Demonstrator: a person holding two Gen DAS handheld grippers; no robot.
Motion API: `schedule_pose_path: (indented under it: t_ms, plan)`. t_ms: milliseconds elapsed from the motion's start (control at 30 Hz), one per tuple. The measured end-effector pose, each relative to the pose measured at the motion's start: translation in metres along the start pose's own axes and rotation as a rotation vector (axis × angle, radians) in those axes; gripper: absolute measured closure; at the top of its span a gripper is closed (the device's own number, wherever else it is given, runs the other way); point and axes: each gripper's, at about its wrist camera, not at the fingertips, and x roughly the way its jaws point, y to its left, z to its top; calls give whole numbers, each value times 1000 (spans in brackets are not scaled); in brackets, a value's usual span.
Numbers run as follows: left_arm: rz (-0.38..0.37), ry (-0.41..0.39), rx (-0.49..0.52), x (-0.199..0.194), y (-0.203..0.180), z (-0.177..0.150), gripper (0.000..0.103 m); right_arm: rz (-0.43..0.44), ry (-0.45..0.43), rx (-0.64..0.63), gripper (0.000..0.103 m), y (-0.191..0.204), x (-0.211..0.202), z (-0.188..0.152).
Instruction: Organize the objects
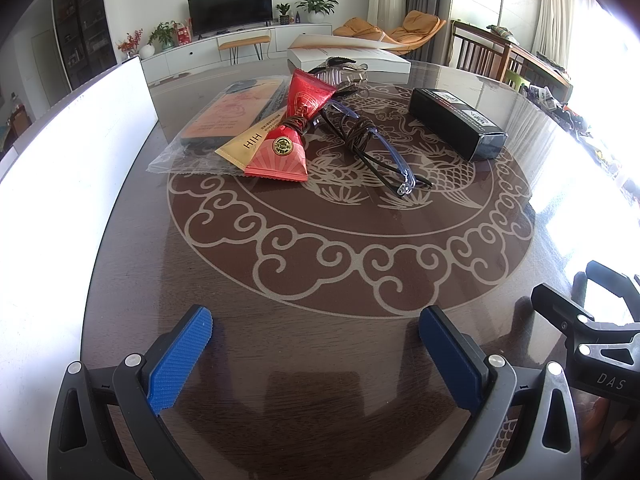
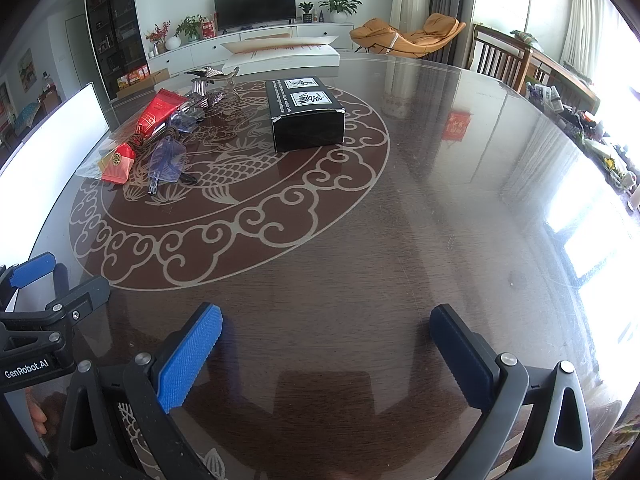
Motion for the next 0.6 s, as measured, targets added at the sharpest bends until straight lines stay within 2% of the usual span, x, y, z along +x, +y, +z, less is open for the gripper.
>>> schedule_pose_path:
  t_ms: [333,600]
  plan:
    - [0,2,1,0,0,0,0,0,0,0,0,0,0,0]
    - [-13,76,21,-3,2,-3,0,1,-1,0,0,0,-1,-1]
